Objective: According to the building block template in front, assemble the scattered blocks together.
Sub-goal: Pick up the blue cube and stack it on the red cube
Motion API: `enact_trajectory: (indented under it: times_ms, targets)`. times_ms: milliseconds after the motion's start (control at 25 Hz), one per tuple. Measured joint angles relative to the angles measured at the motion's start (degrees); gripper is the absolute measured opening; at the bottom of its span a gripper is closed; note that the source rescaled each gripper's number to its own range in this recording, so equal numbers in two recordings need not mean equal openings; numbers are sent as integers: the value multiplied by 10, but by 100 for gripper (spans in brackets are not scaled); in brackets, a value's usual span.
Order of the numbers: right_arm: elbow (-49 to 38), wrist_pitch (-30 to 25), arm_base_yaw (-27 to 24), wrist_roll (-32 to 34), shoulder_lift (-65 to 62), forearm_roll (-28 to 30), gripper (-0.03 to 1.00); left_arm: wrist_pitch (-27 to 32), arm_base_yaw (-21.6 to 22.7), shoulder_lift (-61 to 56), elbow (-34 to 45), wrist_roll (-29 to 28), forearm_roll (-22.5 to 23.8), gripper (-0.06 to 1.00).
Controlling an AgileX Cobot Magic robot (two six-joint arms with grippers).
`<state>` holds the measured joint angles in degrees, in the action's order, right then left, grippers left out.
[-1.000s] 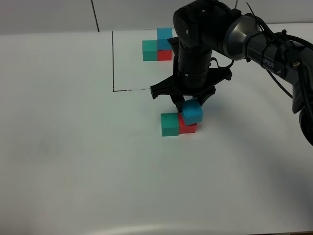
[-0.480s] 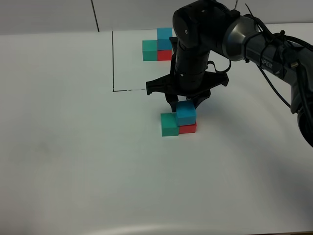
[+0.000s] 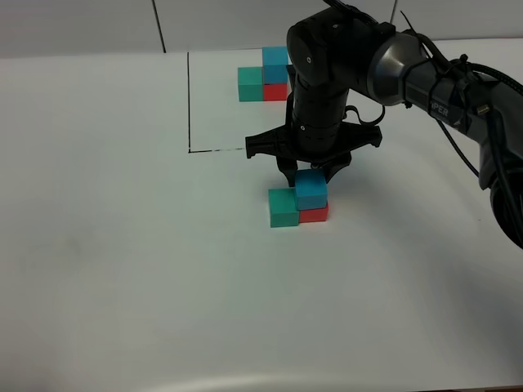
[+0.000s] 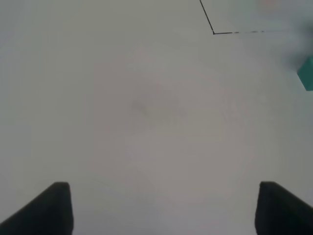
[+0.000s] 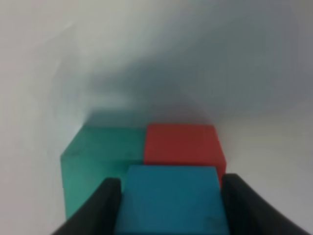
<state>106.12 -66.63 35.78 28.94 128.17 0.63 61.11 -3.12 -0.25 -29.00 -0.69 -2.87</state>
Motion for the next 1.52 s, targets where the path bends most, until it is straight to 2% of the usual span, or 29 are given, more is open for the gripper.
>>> enact_trajectory:
  times_ms: [1360, 1440, 1520]
  targets:
    - [0, 0, -1, 8, 1, 3, 1, 0, 0, 0, 0, 0, 0, 73]
    - [0, 0, -1, 6, 1, 2, 5, 0, 0, 0, 0, 0, 0, 73]
    - [0, 2, -1, -2, 1, 0, 22, 0, 0, 0, 0, 0, 0, 73]
